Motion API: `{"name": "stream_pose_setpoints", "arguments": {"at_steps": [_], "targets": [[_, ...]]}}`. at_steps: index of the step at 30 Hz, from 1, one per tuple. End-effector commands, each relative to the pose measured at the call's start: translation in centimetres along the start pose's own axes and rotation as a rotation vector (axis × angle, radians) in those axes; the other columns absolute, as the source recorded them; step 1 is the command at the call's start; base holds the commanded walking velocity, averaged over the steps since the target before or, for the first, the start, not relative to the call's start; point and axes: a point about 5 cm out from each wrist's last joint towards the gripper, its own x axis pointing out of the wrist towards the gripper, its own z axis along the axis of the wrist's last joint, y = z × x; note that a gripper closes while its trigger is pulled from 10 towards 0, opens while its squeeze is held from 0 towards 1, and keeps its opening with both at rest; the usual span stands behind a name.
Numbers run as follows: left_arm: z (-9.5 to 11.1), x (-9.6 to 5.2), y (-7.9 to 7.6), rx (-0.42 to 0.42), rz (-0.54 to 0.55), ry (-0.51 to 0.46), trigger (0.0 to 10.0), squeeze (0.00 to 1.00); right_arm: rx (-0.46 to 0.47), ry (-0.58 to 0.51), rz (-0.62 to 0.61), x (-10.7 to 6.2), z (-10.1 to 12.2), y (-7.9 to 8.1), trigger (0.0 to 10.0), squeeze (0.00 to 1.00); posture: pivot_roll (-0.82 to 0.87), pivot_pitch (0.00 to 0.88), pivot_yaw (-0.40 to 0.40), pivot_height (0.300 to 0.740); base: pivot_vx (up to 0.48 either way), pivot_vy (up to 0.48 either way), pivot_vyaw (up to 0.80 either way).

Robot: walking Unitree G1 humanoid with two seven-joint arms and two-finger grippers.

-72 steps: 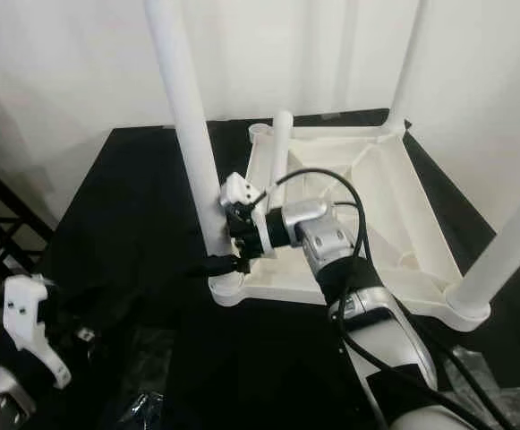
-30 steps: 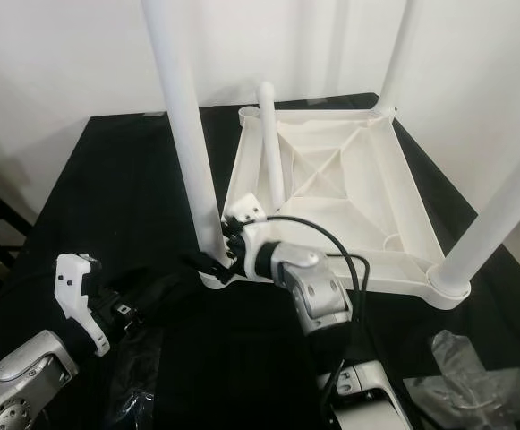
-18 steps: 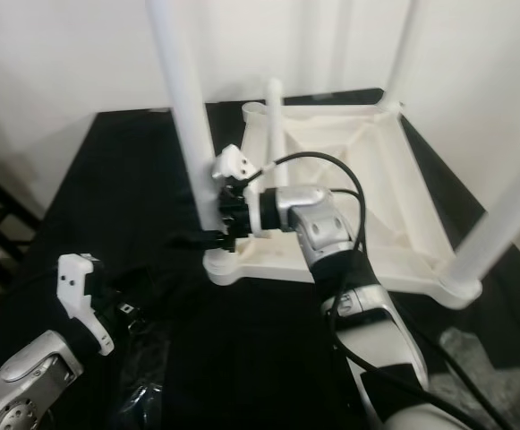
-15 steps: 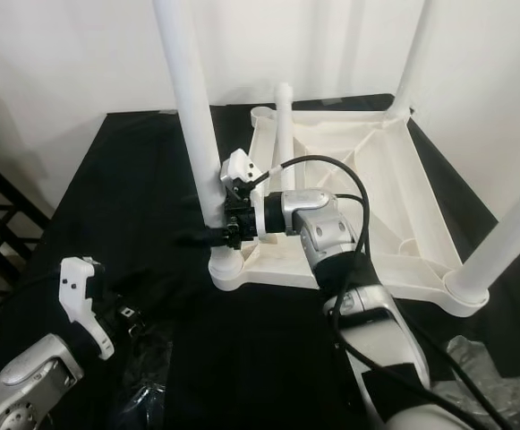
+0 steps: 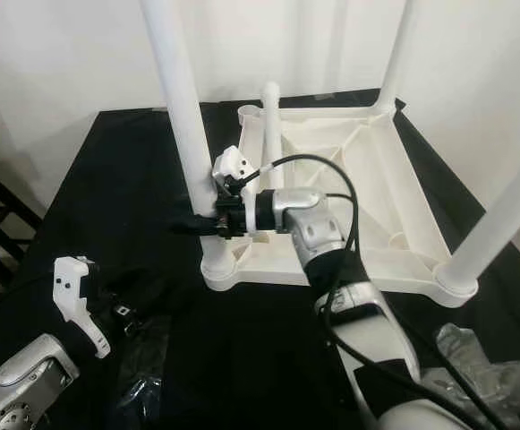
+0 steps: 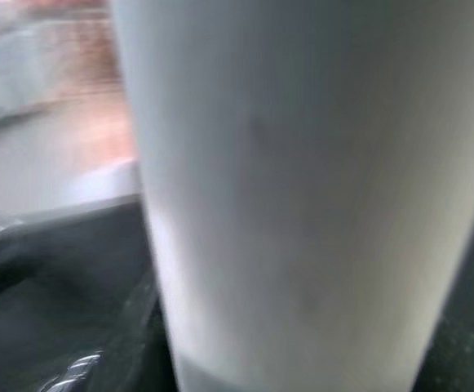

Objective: Building children table

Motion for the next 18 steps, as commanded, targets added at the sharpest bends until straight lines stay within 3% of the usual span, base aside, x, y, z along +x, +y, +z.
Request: {"name": "stream_pose_setpoints", "arguments": {"at_steps": [1, 2, 3, 5, 12, 13, 14, 15, 18], "targets": [[0.0, -0.3, 0.5, 0.007, 0.013, 0.012, 10.0, 0.0, 0.09, 0.141, -0.145, -0.2, -3.4, 0.4, 0.0, 0.0, -0.05, 0.125, 0.072, 0.74, 0.0, 0.0, 0.0], [0.0, -0.3, 0.8, 0.014, 0.016, 0.017, 10.0, 0.0, 0.123, 0.153, -0.287, -0.3, -4.7, 2.2, 0.0, 0.0, -0.08, 0.092, 0.081, 0.74, 0.0, 0.0, 0.0], [0.0, -0.2, 1.0, 0.012, 0.013, 0.021, 10.0, 0.0, 0.16, 0.145, -0.414, -0.8, -5.0, 2.6, 0.0, 0.0, -0.07, 0.084, 0.082, 0.74, 0.0, 0.0, 0.0], [0.0, -0.1, 1.2, 0.009, 0.011, 0.023, 10.0, 0.0, 0.176, 0.138, -0.473, -1.0, -5.1, 2.6, 0.0, 0.0, -0.07, 0.087, 0.08, 0.74, 0.0, 0.0, 0.0], [0.1, 0.1, 1.4, 0.005, 0.009, 0.008, 10.0, 0.0, 0.177, 0.17, -0.42, -0.3, -5.5, 2.0, 0.0, 0.0, -0.06, 0.073, 0.053, 0.74, 0.0, 0.0, 0.0], [0.2, 0.2, 1.4, 0.006, 0.026, -0.006, 10.0, 0.0, 0.162, 0.149, -0.384, -0.3, -4.9, 1.4, 10.0, 0.66, -0.06, 0.068, 0.054, 0.74, 0.0, 0.0, 0.0], [0.2, 0.2, 1.4, 0.006, 0.026, -0.006, 10.0, 0.0, 0.162, 0.149, -0.384, -0.3, -4.9, 1.4, 10.0, 0.66, -0.06, 0.068, 0.054, 0.74, 0.0, 0.0, 0.0], [0.2, 0.2, 1.4, 0.005, 0.028, -0.008, 10.0, 0.0, 0.164, 0.128, -0.352, -0.3, -4.5, 1.2, 10.0, 1.0, -0.06, 0.068, 0.052, 0.74, 0.0, 0.0, 0.0], [0.2, 0.3, 1.4, -0.002, 0.018, -0.009, 10.0, 0.0, 0.139, 0.069, -0.238, -0.1, -2.7, 1.0, 10.0, 1.0, -0.06, 0.069, 0.054, 0.74, 0.0, 0.0, 0.0]]}}
